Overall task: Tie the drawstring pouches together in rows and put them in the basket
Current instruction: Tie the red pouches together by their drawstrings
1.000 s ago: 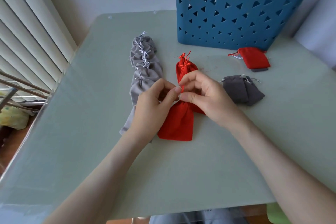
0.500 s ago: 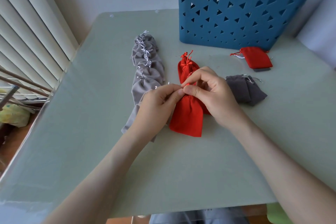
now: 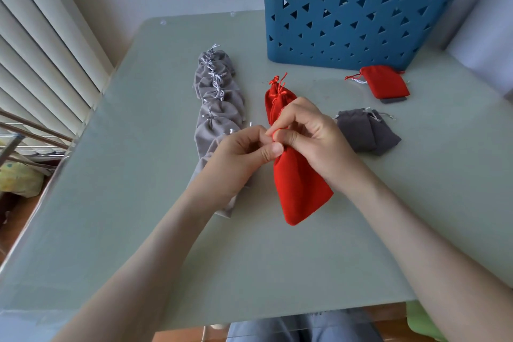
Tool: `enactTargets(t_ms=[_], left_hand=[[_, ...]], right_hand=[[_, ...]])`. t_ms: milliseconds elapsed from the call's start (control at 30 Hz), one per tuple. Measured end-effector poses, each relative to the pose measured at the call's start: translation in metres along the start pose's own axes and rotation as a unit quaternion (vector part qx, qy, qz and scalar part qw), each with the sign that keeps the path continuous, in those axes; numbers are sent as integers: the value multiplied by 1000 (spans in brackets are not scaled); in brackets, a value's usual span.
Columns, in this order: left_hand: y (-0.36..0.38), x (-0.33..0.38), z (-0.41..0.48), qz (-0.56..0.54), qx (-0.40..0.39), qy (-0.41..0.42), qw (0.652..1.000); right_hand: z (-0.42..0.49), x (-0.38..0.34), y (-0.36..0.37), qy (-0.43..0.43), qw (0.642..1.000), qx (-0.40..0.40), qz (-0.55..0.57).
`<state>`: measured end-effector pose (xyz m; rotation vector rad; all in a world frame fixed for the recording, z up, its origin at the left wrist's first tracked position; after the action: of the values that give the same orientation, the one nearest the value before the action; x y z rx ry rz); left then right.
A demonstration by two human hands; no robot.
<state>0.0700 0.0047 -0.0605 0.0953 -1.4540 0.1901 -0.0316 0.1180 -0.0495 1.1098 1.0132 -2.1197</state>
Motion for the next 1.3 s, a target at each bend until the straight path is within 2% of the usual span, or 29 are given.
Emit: enactTargets(t_ms=[67,167,267,567,733,967,1133,1233,1300], left_hand=[[0,-2,2,1,20,-2,1000],[-2,-1,4,-36,65,13,997],[-4,-2,4,-96,91,16,991],[-5,1,2,-59,109,26,992],[-6,5,1,-54,114,12,992],[-2,9,1,-101,68,19,992],[-2,11,0,-189,34,14,981],[-2,6,1,-164,35,16,986],[-2,5,1,-127,46,15,991]], right_hand=[[-2,-1,0,15,999,-18,37],[-4,-2,2,81,985,-63,141],[-4,3,5,119,976,-102,153],[-3,10,3,137,982,-120,43],[-3,5,-2,126,987,-94,44],[0,10,-4,129,986,-100,-32],[3,10,-12,84,988,-64,-116],[3,12,-14,81,983,-50,-156],[1,15,-14,113,982,-43,-149]])
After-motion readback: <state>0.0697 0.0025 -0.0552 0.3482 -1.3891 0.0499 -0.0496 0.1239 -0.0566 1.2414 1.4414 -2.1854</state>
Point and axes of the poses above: each hand's wrist, its own z-axis towards the middle knuckle, its own y-axis out of the palm, x = y × z, the point moved 1 cm from there along z, towards the middle knuckle, and after that the axes turned 6 degrees about -x, right-handed, at the moved point
